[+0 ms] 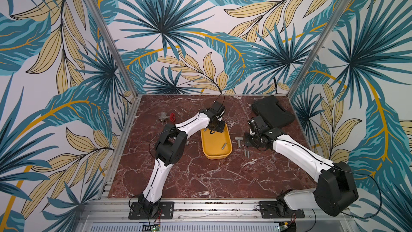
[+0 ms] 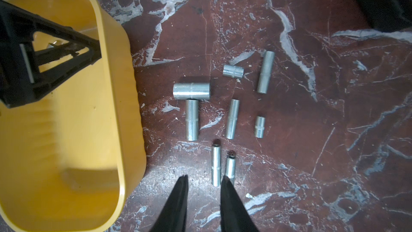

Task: Take out the socket from the storage box
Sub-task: Pick up the socket head from the storage box.

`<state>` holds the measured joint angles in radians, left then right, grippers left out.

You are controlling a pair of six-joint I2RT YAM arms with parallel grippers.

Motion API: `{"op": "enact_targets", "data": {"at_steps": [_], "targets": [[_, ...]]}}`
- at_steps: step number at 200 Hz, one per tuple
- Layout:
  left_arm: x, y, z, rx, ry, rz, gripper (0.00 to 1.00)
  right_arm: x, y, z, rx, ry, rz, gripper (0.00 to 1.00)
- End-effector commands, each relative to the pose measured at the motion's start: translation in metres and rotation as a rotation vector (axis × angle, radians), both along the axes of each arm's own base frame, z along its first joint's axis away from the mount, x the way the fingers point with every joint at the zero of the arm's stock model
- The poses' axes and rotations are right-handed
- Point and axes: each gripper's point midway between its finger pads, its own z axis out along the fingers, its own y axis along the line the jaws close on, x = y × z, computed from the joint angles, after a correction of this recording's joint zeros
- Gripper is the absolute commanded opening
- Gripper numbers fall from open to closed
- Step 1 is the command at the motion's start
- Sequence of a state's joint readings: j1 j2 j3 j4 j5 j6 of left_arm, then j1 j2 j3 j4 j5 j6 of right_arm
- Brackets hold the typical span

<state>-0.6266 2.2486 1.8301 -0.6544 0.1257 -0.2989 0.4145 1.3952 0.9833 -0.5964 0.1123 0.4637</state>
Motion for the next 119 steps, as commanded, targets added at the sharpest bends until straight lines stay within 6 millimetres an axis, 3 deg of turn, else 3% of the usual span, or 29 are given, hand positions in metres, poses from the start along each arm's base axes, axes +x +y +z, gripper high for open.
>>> {"op": "enact_targets", "data": {"at_steps": [1, 46, 77, 119], "targets": [[0.011, -0.017, 0.01, -0.049, -0.042, -0.031, 0.4, -0.005, -0.005, -0.009, -0.013, 0.022, -0.015, 0.28], [0.014, -0.025, -0.004, -0.047, -0.035, -0.046, 0.4, -0.005, -0.005, -0.013, -0.01, 0.031, -0.016, 0.28], [0.01, -0.019, -0.02, 0.007, -0.019, -0.052, 0.38, -0.006, -0.006, -0.016, -0.008, 0.037, -0.018, 0.28], [0.003, -0.004, -0.041, 0.126, -0.012, -0.058, 0.29, -0.005, -0.004, -0.018, 0.003, 0.041, -0.018, 0.28]]}}
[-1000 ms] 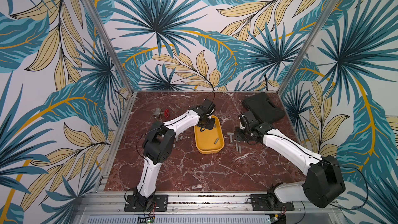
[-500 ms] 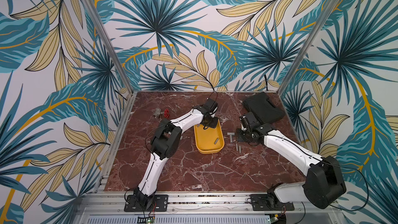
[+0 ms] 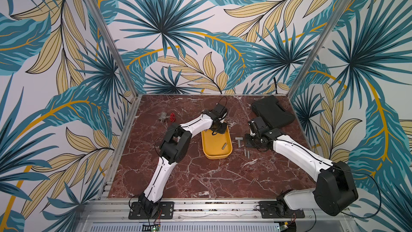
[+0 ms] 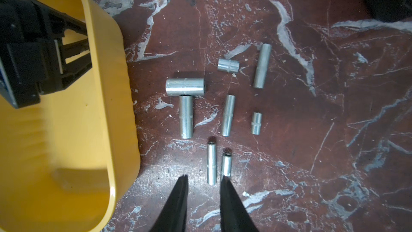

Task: Take out the socket from the storage box
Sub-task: Pick up the socket head from the storage box.

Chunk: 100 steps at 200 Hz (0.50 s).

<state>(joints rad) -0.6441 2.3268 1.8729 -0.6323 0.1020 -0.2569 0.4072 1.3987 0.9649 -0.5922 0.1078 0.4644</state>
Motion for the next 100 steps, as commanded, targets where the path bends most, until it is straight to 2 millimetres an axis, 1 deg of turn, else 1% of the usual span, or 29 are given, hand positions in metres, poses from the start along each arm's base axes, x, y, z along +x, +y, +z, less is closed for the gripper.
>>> {"op": "enact_targets", "data": {"at_steps": [1, 34, 66, 84, 100], "targets": [[-0.002, 0.007, -0.017, 0.089, 0.003, -0.014, 0.29, -0.002, -0.001, -0.01, 0.005, 0.023, -0.013, 0.28], [-0.002, 0.014, -0.025, 0.146, -0.012, -0.02, 0.22, -0.003, -0.001, -0.012, 0.005, 0.029, -0.012, 0.27], [-0.001, 0.018, -0.026, 0.167, -0.021, -0.018, 0.16, -0.004, -0.001, -0.013, 0.006, 0.031, -0.013, 0.27], [0.0, 0.017, -0.014, 0.151, -0.039, -0.009, 0.14, -0.004, -0.001, -0.012, 0.007, 0.03, -0.013, 0.27], [0.002, 0.015, 0.01, 0.111, -0.083, 0.001, 0.14, -0.003, -0.001, -0.008, 0.009, 0.021, -0.012, 0.28]]}}
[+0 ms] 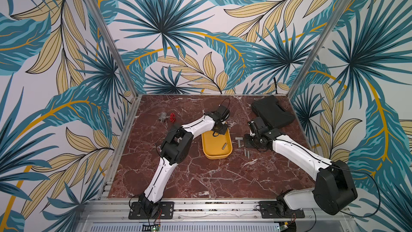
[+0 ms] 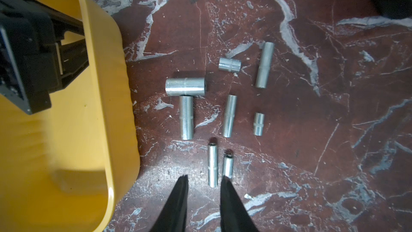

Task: Take out the socket from the storage box
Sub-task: Pick up the socket head from the storage box.

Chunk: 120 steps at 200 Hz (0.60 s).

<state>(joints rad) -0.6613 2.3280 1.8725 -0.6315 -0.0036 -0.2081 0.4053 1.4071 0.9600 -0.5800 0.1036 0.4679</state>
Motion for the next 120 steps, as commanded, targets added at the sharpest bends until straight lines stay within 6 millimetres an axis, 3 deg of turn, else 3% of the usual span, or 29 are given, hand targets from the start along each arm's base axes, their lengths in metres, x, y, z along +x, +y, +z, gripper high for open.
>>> {"op": "enact_targets", "data": {"at_steps": [1, 34, 55, 83, 120], "targets": [[-0.003, 0.008, 0.014, 0.016, -0.015, 0.012, 0.14, -0.005, -0.001, -0.005, 0.004, 0.017, -0.007, 0.28], [-0.003, 0.016, 0.08, -0.064, -0.132, 0.041, 0.13, -0.002, -0.002, 0.001, -0.005, 0.008, -0.001, 0.28], [-0.006, 0.04, 0.107, -0.109, -0.162, 0.108, 0.14, 0.0, 0.0, 0.002, -0.001, 0.008, 0.004, 0.27], [-0.017, 0.098, 0.101, -0.113, -0.108, 0.252, 0.14, 0.001, 0.004, 0.0, 0.016, 0.012, 0.013, 0.28], [-0.062, 0.156, 0.069, -0.073, -0.017, 0.372, 0.14, 0.003, 0.008, -0.005, 0.023, 0.021, 0.028, 0.28]]}}
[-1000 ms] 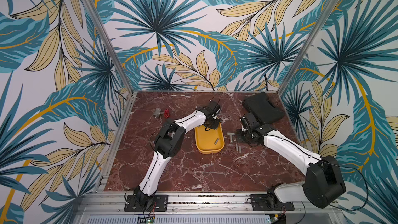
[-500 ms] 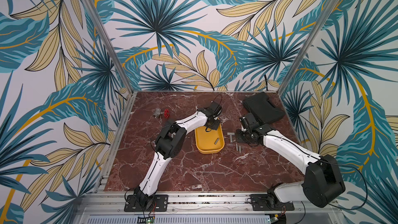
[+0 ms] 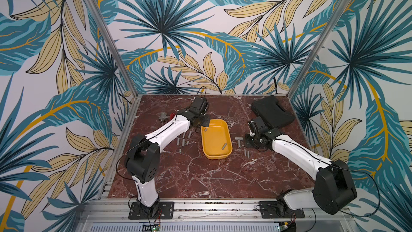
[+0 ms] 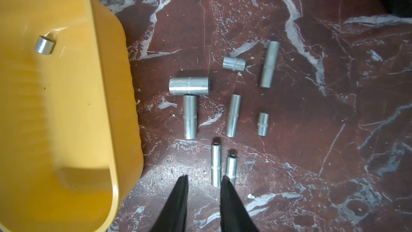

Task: Take out the socket from the storage box
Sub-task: Place the socket head at the center of the board.

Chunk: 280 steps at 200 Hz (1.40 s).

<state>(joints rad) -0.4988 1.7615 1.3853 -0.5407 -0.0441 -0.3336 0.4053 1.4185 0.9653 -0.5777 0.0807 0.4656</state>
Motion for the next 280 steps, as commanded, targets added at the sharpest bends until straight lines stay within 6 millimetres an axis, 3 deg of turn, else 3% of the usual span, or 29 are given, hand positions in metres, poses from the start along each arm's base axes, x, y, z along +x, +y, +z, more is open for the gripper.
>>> {"op": "enact_targets", "data": {"at_steps": [1, 40, 97, 184, 223, 280], "targets": [[-0.035, 0.03, -0.042, 0.028, 0.123, 0.081, 0.14, 0.003, 0.003, -0.003, 0.008, 0.01, 0.016, 0.27], [-0.078, 0.065, -0.073, 0.072, 0.204, 0.179, 0.14, 0.007, 0.009, -0.008, 0.021, 0.021, 0.028, 0.28], [-0.107, 0.08, -0.098, 0.092, 0.28, 0.223, 0.14, 0.007, 0.008, -0.011, 0.008, 0.03, 0.038, 0.27], [-0.118, 0.084, -0.13, 0.12, 0.349, 0.237, 0.14, 0.006, 0.008, -0.011, 0.008, 0.031, 0.033, 0.27], [-0.12, 0.085, -0.135, 0.125, 0.358, 0.235, 0.14, 0.006, 0.008, -0.011, 0.011, 0.033, 0.033, 0.27], [-0.119, 0.088, -0.135, 0.139, 0.355, 0.239, 0.23, 0.005, 0.009, -0.008, 0.008, 0.037, 0.051, 0.29]]}}
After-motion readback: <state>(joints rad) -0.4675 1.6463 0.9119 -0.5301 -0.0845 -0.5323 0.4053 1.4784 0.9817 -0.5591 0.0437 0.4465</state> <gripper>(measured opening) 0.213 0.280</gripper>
